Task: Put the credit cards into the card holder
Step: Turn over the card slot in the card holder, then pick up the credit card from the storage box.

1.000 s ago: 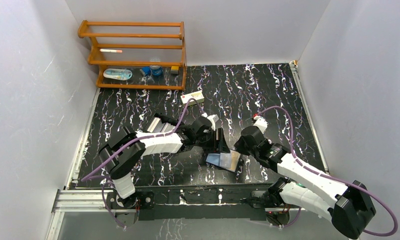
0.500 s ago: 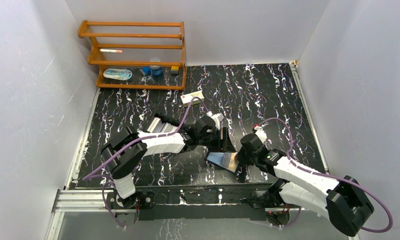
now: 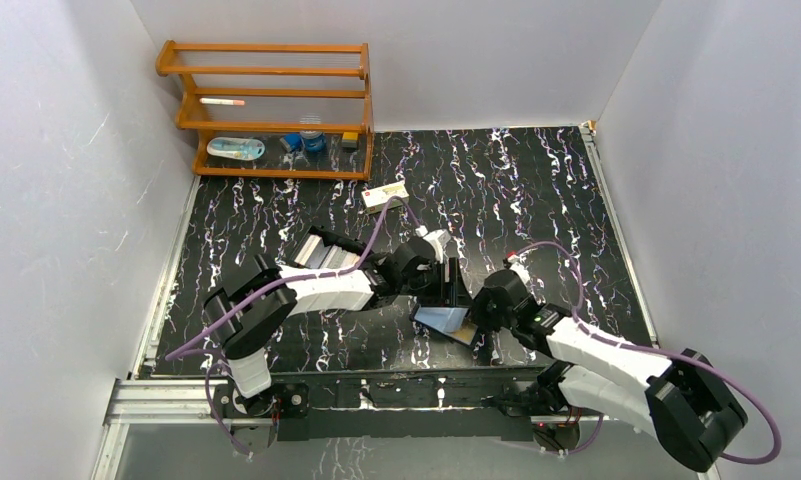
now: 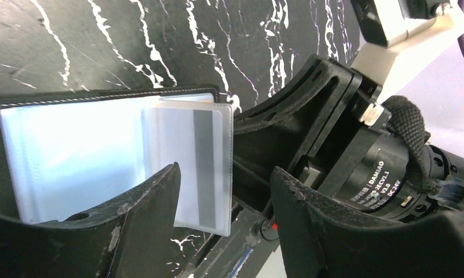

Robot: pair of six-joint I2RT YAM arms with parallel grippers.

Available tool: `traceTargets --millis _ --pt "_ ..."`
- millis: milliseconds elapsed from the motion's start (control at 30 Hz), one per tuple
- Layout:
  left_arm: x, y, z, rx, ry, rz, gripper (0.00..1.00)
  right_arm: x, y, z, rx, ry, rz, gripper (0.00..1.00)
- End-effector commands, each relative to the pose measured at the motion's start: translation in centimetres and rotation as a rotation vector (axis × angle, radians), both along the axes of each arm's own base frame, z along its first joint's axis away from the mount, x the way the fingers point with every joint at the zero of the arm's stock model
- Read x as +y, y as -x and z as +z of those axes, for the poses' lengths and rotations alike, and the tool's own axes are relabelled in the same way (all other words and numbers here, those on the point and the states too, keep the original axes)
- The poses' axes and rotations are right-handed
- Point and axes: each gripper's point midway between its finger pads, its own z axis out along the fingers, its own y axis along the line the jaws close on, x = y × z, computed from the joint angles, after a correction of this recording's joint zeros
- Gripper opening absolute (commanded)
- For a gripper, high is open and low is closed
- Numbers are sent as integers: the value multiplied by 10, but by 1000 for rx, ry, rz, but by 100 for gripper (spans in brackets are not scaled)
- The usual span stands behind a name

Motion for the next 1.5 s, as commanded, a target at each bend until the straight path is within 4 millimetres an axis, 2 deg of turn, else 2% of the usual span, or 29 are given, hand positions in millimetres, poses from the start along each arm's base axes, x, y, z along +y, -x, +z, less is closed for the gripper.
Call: traceTargets --millis 0,67,167,267,333,467,633,900,1000,1167,1300,1400,1467 --pt "-18 18 21 -18 77 -64 57 -29 -10 15 -59 100 -91 11" --pt "-19 18 23 -30 70 -69 57 -42 -14 30 -89 142 -134 11" --pt "-16 14 29 -80 37 -67 57 -62 -11 40 -100 210 -182 13" --pt "-8 7 36 -129 -27 -62 57 -68 -14 59 -137 218 -201 19" --pt "5 0 38 -184 -127 -64 57 -66 -17 73 -173 203 -195 24" --pt "45 -21 45 -297 -355 -37 61 -53 -22 97 -216 164 -136 37" --pt "110 -57 55 -329 -557 26 64 -33 -23 116 -250 103 -40 44" --pt "233 -100 76 -341 -804 123 65 -23 -24 131 -296 63 8 49" --pt "268 -110 78 -338 -874 142 59 -20 -25 131 -303 47 15 49" --pt "305 -126 70 -308 -954 150 46 -13 -24 126 -291 23 32 49" --pt "327 -136 59 -303 -1045 157 37 -11 -22 122 -281 6 36 49" --pt "332 -141 48 -302 -1069 137 38 -11 -22 123 -286 3 35 48" --pt "329 -144 40 -306 -1060 105 47 -12 -22 124 -294 -1 34 48"
